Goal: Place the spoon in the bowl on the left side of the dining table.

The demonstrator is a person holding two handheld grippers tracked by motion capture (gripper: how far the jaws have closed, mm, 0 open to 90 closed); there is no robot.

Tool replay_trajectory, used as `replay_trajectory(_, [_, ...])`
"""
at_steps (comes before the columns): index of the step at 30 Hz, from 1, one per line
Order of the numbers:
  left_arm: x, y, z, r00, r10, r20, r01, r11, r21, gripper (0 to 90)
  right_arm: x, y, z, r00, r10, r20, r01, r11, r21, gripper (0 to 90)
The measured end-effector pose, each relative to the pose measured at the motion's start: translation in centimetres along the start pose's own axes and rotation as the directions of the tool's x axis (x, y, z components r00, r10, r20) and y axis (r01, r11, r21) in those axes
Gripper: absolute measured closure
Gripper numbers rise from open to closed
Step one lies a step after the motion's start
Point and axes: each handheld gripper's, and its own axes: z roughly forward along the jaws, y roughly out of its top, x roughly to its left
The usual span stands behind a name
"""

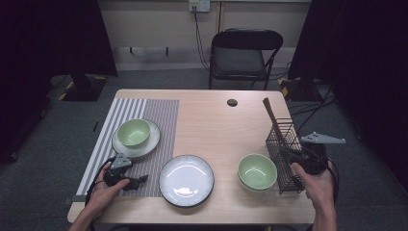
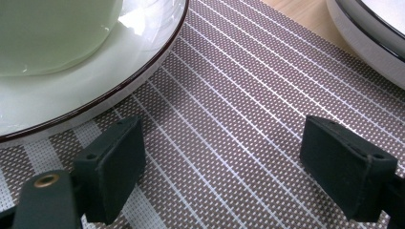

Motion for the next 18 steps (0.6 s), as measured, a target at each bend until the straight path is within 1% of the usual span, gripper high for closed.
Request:
replay_trajectory(6, [0.01, 0.0, 0.0, 1.0, 0.0, 0.002, 0.0, 1.0, 0.0, 15.0, -0.22, 0.02, -0.2, 0.9998, -0.008, 0.019, 0.009, 1.0, -0.026, 85.8])
replay_trajectory(9, [0.04, 0.0, 0.0, 1.0, 0.002, 0.006, -0.002, 1.0, 0.0, 15.0, -0.22, 0.12, -0.34, 0.9998, -0.019, 0.008, 0.019, 0.999, -0.031, 86.6])
replay_trajectory(11, [0.04, 0.0, 0.0, 1.0, 0.002, 0.005, -0.002, 1.0, 0.0, 14.9, -0.26, 0.21, -0.38, 0.9997, -0.023, 0.012, 0.023, 0.999, -0.036, 87.1])
replay_trajectory(18, [0.04, 0.0, -0.02, 1.0, 0.004, 0.005, -0.004, 1.0, 0.003, 14.9, -0.56, 0.52, -0.4, 0.9983, -0.039, 0.044, 0.04, 0.999, -0.036, 88.8])
